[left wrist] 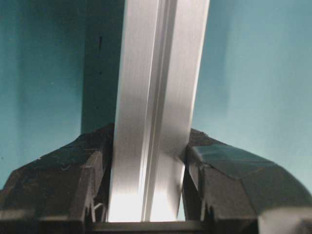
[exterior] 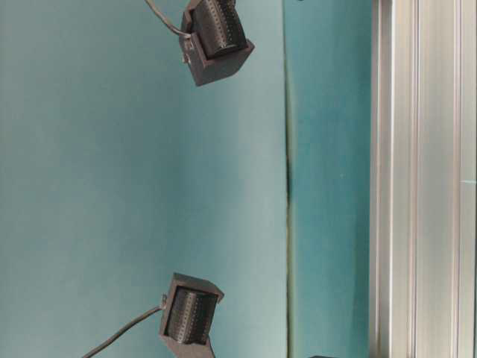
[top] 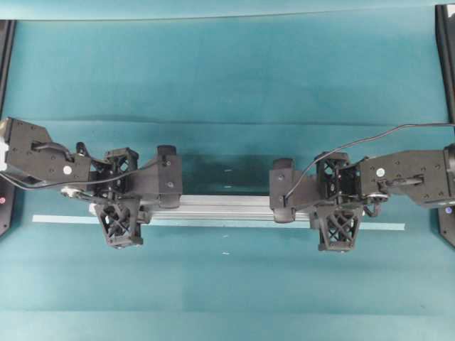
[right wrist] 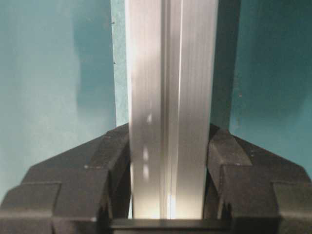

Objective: Lift the metal rail with both hands.

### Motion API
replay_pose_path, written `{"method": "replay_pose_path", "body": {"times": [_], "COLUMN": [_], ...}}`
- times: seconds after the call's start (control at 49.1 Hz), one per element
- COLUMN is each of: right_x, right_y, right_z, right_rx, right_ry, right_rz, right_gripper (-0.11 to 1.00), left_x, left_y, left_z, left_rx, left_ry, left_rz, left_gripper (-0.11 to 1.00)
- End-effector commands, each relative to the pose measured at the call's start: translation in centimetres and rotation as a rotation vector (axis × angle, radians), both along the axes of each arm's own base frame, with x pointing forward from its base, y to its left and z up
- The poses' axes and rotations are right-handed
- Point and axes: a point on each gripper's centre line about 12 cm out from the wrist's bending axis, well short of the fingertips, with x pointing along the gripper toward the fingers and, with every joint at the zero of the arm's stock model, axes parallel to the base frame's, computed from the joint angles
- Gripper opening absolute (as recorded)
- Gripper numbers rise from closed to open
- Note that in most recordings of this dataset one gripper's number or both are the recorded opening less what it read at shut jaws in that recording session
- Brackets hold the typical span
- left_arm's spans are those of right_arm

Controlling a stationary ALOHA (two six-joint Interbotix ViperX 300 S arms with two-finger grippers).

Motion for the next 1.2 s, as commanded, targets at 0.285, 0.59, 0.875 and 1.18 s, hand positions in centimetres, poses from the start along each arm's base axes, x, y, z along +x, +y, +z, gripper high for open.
{"method": "replay_pose_path", "body": {"times": [0.285,0.59,0.875,1.18], "right_x": [0.8,0.5,0.0,0.5], "right_y": [-0.1,-0.1,0.0,-0.3], "right_z": [0.0,-0.2,-0.4,1.2], "right_rx": [0.0,0.004,0.015,0.016], "right_ry": [-0.067,-0.058,-0.046,-0.094], "right_rz": [-0.01,-0.016,-0.025,-0.042], "right_gripper": [0.37,0.37,0.95,0.99], "left_x": [0.5,0.3,0.2,0.1], "left_y": [0.1,0.1,-0.1,-0.1], "left_z": [0.6,0.4,0.5,1.3], "left_rx": [-0.012,-0.013,-0.012,-0.006], "left_ry": [-0.063,-0.055,-0.067,-0.078], "left_rz": [0.021,0.023,0.013,0.003], "left_gripper": [0.32,0.41,0.88,0.88]}}
